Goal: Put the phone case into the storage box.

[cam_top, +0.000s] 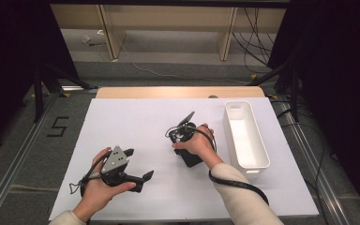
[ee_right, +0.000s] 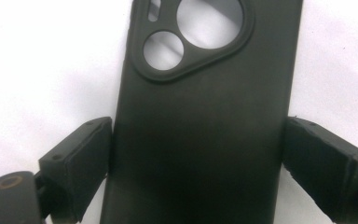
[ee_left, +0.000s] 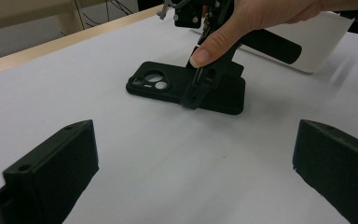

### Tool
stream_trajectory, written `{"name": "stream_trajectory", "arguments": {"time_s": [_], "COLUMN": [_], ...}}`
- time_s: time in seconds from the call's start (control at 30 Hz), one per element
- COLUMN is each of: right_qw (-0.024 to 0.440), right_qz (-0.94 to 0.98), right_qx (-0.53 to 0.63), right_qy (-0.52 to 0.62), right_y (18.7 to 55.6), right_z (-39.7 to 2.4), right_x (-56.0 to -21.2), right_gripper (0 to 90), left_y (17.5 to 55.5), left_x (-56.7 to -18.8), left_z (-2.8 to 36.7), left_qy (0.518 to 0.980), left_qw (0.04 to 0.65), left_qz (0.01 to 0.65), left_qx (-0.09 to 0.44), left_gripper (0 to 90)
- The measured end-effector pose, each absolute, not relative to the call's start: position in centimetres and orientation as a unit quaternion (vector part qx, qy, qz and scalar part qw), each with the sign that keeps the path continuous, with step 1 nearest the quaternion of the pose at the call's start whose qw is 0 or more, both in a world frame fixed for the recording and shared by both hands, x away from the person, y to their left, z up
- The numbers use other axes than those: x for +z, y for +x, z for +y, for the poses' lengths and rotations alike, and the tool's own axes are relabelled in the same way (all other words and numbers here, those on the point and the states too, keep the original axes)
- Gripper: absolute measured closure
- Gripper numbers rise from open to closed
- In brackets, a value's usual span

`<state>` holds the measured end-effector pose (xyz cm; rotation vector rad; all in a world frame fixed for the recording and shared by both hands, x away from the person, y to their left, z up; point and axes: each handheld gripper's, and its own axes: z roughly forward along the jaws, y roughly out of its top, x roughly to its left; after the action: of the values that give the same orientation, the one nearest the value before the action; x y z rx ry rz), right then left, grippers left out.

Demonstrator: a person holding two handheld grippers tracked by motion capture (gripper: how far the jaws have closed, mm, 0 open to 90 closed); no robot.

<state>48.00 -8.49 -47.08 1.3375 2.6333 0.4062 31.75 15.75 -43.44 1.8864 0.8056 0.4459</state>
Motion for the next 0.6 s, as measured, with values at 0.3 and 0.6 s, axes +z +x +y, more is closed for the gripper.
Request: {"name": "stream_trajectory", "arguments": {"time_s": [0.3, 0.6], "right_qw": [0.079, 0.08], "right_qz": [0.875, 0.872], "right_qx": [0.131, 0.133], "right_qy": [0.458, 0.464], "right_y": [47.91, 47.77], "right_z": [-8.33, -8.32], "right_x": [-46.96, -46.89], "right_gripper": [14.1, 15.2], "left_y": [31.77, 31.81], "left_x": [-43.46, -43.46], "left_z": [15.76, 15.81], "left_qy": [0.779, 0.779], "left_qw": [0.498, 0.497], "left_qz": [0.333, 0.334], "left_qx": [0.184, 0.185], "left_gripper": [0.0, 0.0]}}
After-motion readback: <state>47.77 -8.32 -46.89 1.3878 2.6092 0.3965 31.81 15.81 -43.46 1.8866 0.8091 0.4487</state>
